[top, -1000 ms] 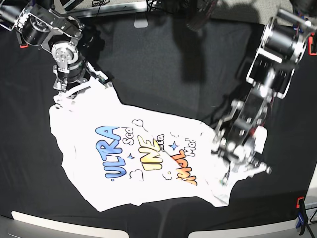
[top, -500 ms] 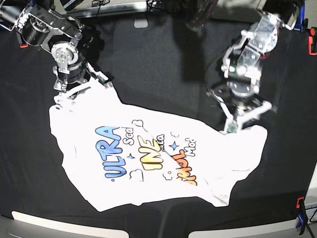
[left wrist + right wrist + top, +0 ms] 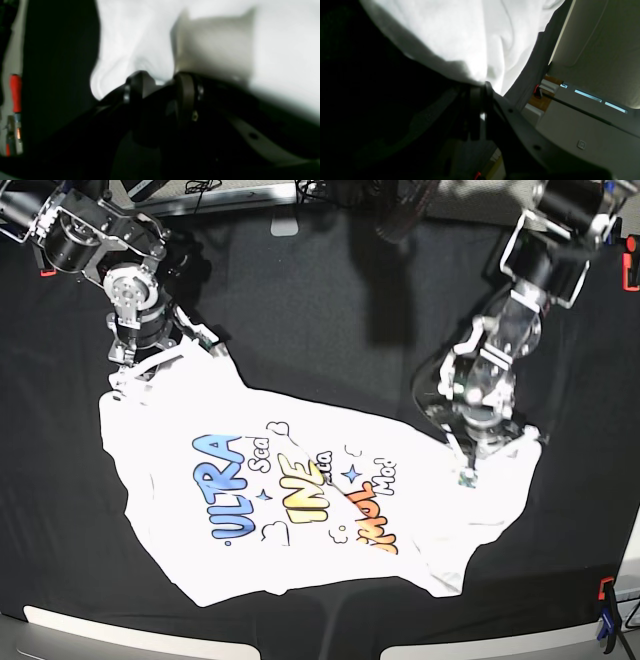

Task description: Layout the t-shirt on the table in an organized manner, then fold the t-shirt properly

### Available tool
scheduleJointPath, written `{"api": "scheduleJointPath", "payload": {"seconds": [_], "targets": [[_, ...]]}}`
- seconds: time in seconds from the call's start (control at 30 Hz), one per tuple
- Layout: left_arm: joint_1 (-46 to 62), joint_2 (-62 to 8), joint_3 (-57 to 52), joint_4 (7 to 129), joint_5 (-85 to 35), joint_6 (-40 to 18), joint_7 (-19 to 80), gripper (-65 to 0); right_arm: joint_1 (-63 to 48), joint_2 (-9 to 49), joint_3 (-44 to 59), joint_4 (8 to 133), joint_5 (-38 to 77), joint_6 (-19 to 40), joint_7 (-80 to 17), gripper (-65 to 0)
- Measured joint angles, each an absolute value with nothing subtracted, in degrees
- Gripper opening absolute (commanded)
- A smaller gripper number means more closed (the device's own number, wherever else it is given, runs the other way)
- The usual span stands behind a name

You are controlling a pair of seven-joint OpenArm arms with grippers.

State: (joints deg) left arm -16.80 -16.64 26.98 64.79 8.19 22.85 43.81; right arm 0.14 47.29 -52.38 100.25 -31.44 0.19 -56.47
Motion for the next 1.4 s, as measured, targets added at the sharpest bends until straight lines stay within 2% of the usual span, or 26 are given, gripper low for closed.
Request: {"api": "scheduleJointPath", "payload": {"seconds": [0.17, 0.27, 0.43, 0.53, 0.63, 0.9, 1.07, 1.2, 1.27, 1.37, 1.4], "targets": [[-21.0, -16.6, 27.0, 58.3, 10.1, 22.3, 44.2, -44.5, 0.1, 47.3, -52.4, 100.2, -31.4, 0.2, -56.4, -65.0], [-23.0, -16.7, 27.0, 58.1, 11.9, 22.0, 45.3, -44.5, 0.2, 47.3, -52.4, 100.2, -31.4, 0.2, -56.4, -65.0], [-28.1, -16.7, 27.0, 57.6, 11.4, 17.5, 46.5, -44.6, 0.2, 47.3, -52.4, 100.2, -31.4, 0.2, -56.4, -65.0], [-30.9, -16.7, 27.0, 57.7, 11.7, 17.4, 46.3, -44.6, 0.2, 47.3, -52.4, 100.2, -31.5, 0.2, -56.4, -65.0], [-31.0, -16.7, 26.9, 57.8, 12.0, 17.3, 45.2, -46.1, 0.1, 47.3, -52.4, 100.2, -31.5, 0.2, -56.4, -65.0], [-29.4, -17.0, 26.9, 57.7, 11.7, 11.2, 44.9, -46.5, 0.1, 47.3, -52.4, 100.2, -31.4, 0.2, -56.4, -65.0], [-29.6, -17.3, 26.9, 57.7, 11.7, 4.5, 43.4, -46.5, 0.1, 47.3, -52.4, 100.2, -31.4, 0.2, -56.4, -65.0], [-31.8, -17.1, 27.0, 57.7, 3.8, 2.7, 43.9, -46.5, 0.1, 47.3, -52.4, 100.2, -31.4, 0.2, -56.4, -65.0], [-34.2, -17.3, 27.0, 57.7, 2.7, -2.2, 43.5, -46.5, 0.2, 47.3, -52.4, 100.2, -31.5, 0.2, -56.4, -65.0], [-38.1, -18.2, 27.0, 57.7, 4.8, -12.8, 44.1, -46.5, 0.1, 47.3, -52.4, 100.2, -31.4, 0.2, -56.4, -65.0], [-39.2, -18.6, 27.0, 57.7, 2.4, -14.1, 44.6, -46.5, 0.1, 47.3, -52.4, 100.2, -31.4, 0.2, -56.4, -65.0]]}}
